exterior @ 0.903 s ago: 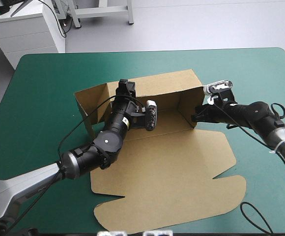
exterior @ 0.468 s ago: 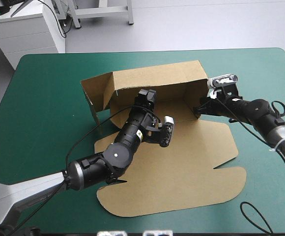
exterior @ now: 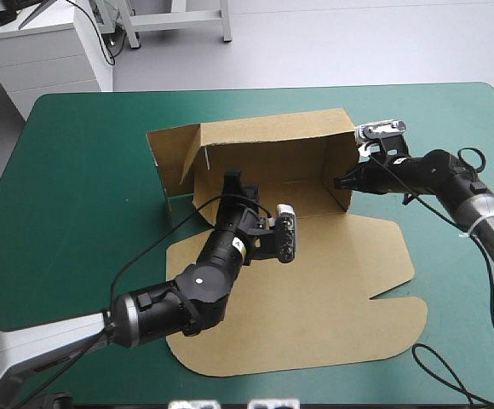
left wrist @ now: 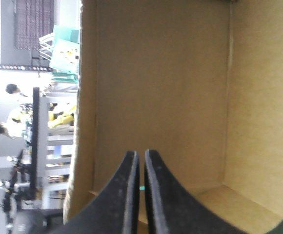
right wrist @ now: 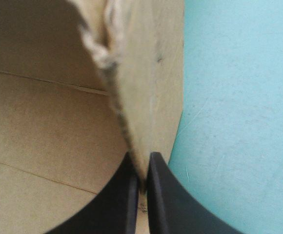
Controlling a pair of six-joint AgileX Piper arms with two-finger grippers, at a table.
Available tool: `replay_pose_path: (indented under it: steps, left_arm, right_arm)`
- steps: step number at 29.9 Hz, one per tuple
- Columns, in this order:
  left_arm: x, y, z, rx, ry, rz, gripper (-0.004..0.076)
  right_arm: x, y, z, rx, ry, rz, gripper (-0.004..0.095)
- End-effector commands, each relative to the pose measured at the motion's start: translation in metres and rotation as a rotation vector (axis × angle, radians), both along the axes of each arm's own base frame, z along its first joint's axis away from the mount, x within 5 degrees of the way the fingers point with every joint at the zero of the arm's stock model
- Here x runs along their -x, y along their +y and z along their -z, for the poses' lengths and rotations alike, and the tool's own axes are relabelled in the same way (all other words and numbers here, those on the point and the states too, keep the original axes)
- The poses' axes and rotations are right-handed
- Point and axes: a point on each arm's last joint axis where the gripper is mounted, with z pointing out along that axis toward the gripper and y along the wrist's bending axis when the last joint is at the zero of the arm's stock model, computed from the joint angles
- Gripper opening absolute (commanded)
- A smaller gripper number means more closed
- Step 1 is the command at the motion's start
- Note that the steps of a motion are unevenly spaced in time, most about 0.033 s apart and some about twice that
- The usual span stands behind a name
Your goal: Fold the box
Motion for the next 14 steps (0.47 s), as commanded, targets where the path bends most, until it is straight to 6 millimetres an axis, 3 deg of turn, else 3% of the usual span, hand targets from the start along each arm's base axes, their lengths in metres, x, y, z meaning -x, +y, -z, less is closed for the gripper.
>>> replay_pose_path:
  steps: [1, 4, 8, 14]
  left_arm:
    - [0.007, 0.022, -0.042, 0.22, 0.059, -0.052, 0.0011]
    - [0.004, 0.047, -0.055, 0.268, 0.139, -0.063, 0.0011]
    - [-0.009, 0.101, -0.063, 0.338, 0.308, -0.173, 0.0011]
    - [-0.022, 0.175, -0.081, 0.634, 0.419, -0.261, 0.0011]
  right_arm:
    - [0.002, 0.0, -0.026, -0.038, -0.067, 0.021, -0.0017]
    - [0.002, -0.002, -0.024, -0.014, -0.045, 0.038, -0.0017]
    - [0.004, -0.005, -0.02, 0.031, -0.01, 0.051, -0.0017]
    - [0.005, -0.007, -0.019, 0.045, 0.008, 0.064, -0.0017]
